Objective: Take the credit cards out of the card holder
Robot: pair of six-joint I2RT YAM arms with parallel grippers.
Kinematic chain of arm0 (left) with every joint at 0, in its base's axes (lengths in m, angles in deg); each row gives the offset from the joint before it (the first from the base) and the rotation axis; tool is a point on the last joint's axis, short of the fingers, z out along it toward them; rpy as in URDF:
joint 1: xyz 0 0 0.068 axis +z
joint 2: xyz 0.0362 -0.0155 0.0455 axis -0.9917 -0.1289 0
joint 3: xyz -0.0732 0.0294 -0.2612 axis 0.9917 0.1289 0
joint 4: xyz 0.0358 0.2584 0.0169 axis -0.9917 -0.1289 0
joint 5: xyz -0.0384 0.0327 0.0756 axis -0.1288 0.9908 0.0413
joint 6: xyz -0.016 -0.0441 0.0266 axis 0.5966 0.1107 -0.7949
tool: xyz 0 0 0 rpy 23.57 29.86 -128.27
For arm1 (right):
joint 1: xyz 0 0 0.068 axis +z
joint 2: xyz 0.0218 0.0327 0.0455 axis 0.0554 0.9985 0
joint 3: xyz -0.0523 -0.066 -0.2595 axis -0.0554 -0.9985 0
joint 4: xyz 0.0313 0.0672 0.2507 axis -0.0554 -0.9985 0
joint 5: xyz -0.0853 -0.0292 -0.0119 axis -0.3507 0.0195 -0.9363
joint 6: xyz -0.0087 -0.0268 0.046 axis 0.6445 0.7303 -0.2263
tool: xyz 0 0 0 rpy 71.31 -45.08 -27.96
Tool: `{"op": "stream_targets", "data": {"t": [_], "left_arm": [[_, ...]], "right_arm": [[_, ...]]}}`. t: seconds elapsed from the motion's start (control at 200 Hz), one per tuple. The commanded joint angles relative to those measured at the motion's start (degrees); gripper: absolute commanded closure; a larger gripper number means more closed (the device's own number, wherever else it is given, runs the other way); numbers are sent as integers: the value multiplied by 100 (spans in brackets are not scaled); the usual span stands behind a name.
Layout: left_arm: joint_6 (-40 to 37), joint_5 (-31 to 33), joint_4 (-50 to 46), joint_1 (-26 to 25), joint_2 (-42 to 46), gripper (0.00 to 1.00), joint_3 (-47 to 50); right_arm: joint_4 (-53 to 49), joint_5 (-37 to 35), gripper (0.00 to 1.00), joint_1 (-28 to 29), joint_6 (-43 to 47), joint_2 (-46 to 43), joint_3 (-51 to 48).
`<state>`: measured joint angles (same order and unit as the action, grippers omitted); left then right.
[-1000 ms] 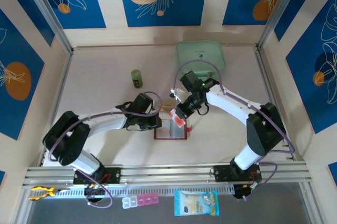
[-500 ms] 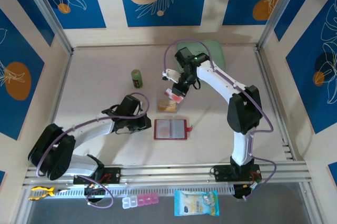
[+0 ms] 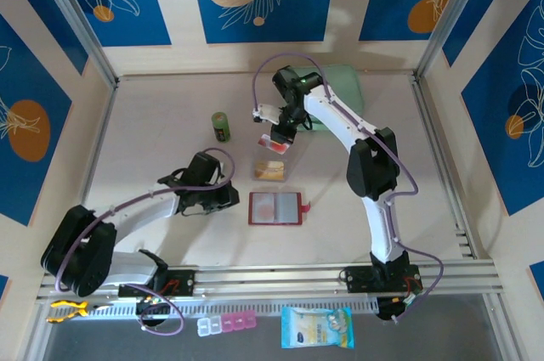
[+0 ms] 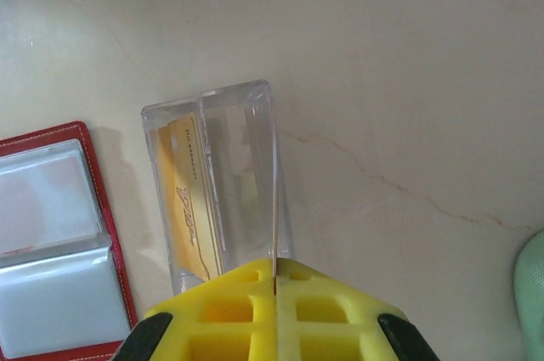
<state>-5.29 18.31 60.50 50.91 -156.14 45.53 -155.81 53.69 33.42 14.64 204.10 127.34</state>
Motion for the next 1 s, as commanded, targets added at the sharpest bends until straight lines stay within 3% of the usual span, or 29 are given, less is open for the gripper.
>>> {"op": "stream_targets", "data": {"t": [0.0,0.665,0.995], "left_arm": [[-105,-49,-213,107,138,89,105],[-111,-20,-427,251,438,89,168],[-111,-30,-519,286,540,88,147]], "right_arm": [[-510,141,100,-25,319,200,282],[-862,595,100,39,550,742,435],[-916,638,84,46,409,917,682]]}}
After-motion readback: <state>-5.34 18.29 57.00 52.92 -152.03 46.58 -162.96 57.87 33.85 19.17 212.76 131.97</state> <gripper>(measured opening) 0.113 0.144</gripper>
